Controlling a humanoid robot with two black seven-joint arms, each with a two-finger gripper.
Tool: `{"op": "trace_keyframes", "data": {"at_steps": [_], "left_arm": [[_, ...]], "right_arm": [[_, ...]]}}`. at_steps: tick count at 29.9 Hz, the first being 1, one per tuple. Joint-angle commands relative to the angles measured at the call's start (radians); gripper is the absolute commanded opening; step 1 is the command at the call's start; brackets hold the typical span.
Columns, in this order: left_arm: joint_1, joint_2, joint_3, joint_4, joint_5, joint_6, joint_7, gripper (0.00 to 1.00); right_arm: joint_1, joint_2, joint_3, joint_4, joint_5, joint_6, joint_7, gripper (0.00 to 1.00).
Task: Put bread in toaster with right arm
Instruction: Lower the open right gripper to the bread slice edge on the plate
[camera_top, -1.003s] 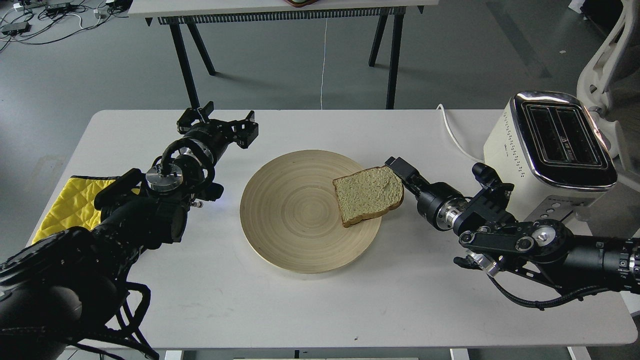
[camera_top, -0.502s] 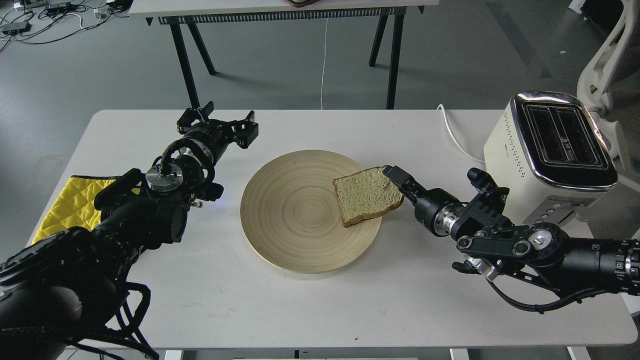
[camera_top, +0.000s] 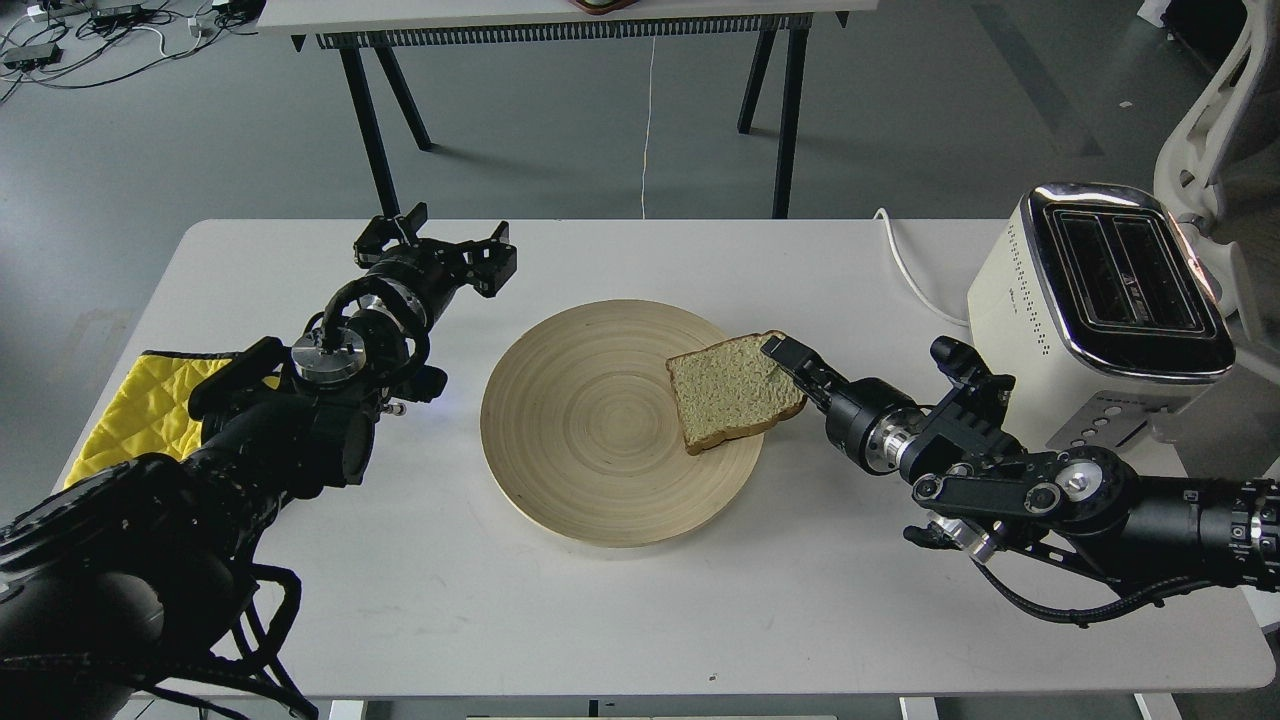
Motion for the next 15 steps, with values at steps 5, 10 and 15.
{"op": "trace_keyframes", "data": {"at_steps": [5, 10, 15], "left_arm": [[0.0, 0.0, 0.0, 0.0, 0.0, 0.0, 0.0, 1.0], [0.0, 0.0, 0.0, 0.0, 0.0, 0.0, 0.0, 1.0], [0.0, 0.0, 0.0, 0.0, 0.0, 0.0, 0.0, 1.0]], "right_arm": [[0.003, -0.002, 0.003, -0.001, 0.0, -0.002, 0.0, 0.38], [0.003, 0.0, 0.003, 0.001, 0.0, -0.002, 0.0, 0.33], [0.008, 0.0, 0.003, 0.002, 0.0, -0.002, 0.0, 0.22]]}}
